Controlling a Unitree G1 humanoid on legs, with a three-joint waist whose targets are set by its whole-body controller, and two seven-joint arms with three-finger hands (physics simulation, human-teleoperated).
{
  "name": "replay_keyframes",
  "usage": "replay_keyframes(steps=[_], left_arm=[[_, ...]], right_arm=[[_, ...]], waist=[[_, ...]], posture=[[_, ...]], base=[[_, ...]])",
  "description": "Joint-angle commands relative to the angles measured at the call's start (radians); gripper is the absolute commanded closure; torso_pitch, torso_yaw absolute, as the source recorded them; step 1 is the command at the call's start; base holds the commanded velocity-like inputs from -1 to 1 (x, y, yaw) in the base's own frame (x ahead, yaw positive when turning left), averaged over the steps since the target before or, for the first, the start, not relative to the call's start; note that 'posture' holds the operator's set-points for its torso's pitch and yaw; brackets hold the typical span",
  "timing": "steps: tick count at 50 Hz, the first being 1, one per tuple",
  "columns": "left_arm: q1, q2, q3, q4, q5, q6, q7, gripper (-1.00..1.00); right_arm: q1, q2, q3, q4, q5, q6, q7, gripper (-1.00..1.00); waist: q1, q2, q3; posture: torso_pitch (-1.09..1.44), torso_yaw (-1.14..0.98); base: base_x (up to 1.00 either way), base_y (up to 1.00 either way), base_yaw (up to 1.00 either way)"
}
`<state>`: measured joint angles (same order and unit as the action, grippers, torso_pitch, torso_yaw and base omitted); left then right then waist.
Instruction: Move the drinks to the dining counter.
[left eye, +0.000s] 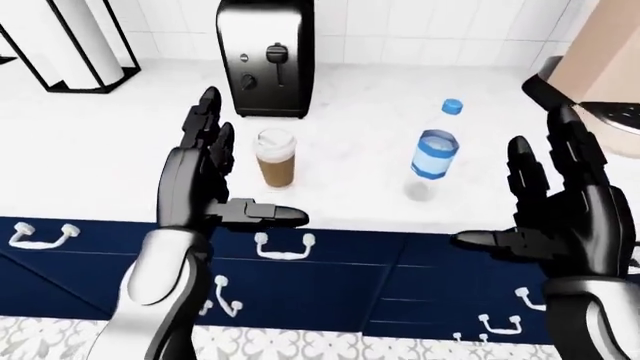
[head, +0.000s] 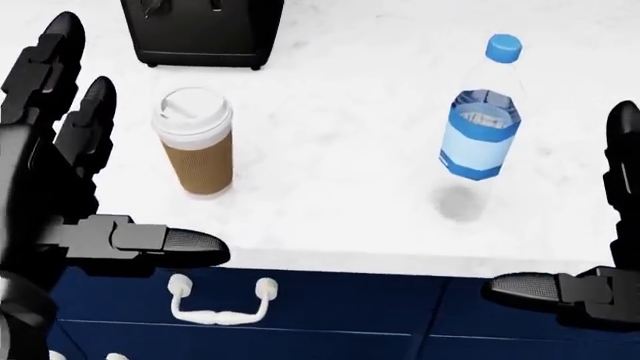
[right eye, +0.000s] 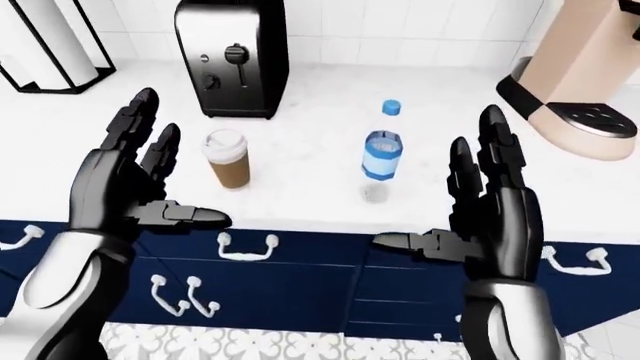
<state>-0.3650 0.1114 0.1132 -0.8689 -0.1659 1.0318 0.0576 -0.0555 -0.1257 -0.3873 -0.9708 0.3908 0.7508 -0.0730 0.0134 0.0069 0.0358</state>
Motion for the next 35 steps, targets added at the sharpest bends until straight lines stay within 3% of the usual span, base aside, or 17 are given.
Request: replay_keyframes(steps=[1,3,4,5,7,8,13,14,22,35], left_arm=[[-0.021,0.001,0.005,-0.029,0.003,-0.038,0.003,-1.0],[-0.023,0.002,0.006,-0.036,0.002,-0.031,0.003,-1.0],[-0.026,0.001,0.013,-0.036,-0.001,-0.029,0.004,-1.0],[-0.025,0.002,0.015,-0.035,-0.004,-0.031,0.004,-1.0],[-0.027,0.004,0.018,-0.041,-0.007,-0.026,0.006,-1.0],[-0.028,0.005,0.019,-0.041,-0.009,-0.024,0.006,-1.0],[-0.018,0.006,0.016,-0.035,-0.01,-0.039,0.007,-1.0],[-0.02,0.006,0.018,-0.038,-0.012,-0.035,0.008,-1.0],[-0.041,0.014,0.042,-0.092,-0.041,0.026,0.02,-1.0],[-0.053,0.033,0.069,-0.113,-0.094,0.049,0.046,-1.0]], right_arm=[[-0.017,-0.011,0.001,-0.034,0.0,-0.048,0.007,-1.0],[-0.015,-0.012,0.013,-0.031,-0.018,-0.056,0.009,-1.0],[-0.015,-0.012,0.019,-0.032,-0.027,-0.053,0.01,-1.0],[-0.015,-0.012,0.025,-0.034,-0.035,-0.052,0.012,-1.0],[-0.017,-0.011,0.027,-0.036,-0.042,-0.048,0.016,-1.0],[-0.015,-0.01,0.028,-0.032,-0.046,-0.053,0.02,-1.0],[-0.021,-0.007,0.024,-0.037,-0.052,-0.041,0.021,-1.0],[-0.021,-0.007,0.025,-0.036,-0.053,-0.041,0.022,-1.0],[-0.039,-0.012,0.042,-0.031,-0.075,-0.026,0.029,-1.0],[-0.141,-0.019,0.177,0.142,-0.266,-0.073,0.04,-1.0]], waist=[[0.0,0.022,-0.018],[-0.003,0.051,-0.031],[-0.001,0.021,-0.023],[-0.002,-0.004,-0.032],[0.006,-0.072,-0.02],[0.008,-0.046,-0.009],[-0.002,0.001,-0.011],[-0.011,-0.01,-0.016],[-0.009,-0.021,-0.029],[-0.01,-0.018,-0.028]], posture=[[0.0,0.0],[0.0,0.0],[0.0,0.0],[0.0,0.0],[0.0,0.0],[0.0,0.0],[0.0,0.0],[0.0,0.0],[0.0,0.0],[0.0,0.0]], base=[[0.0,-0.57,0.0],[0.0,-0.37,0.0],[0.0,0.0,0.0],[0.0,0.0,0.0],[0.0,0.0,0.0],[0.0,0.0,0.0],[0.0,0.0,0.0],[0.0,0.0,0.0],[0.0,0.0,0.0],[0.0,0.0,0.0]])
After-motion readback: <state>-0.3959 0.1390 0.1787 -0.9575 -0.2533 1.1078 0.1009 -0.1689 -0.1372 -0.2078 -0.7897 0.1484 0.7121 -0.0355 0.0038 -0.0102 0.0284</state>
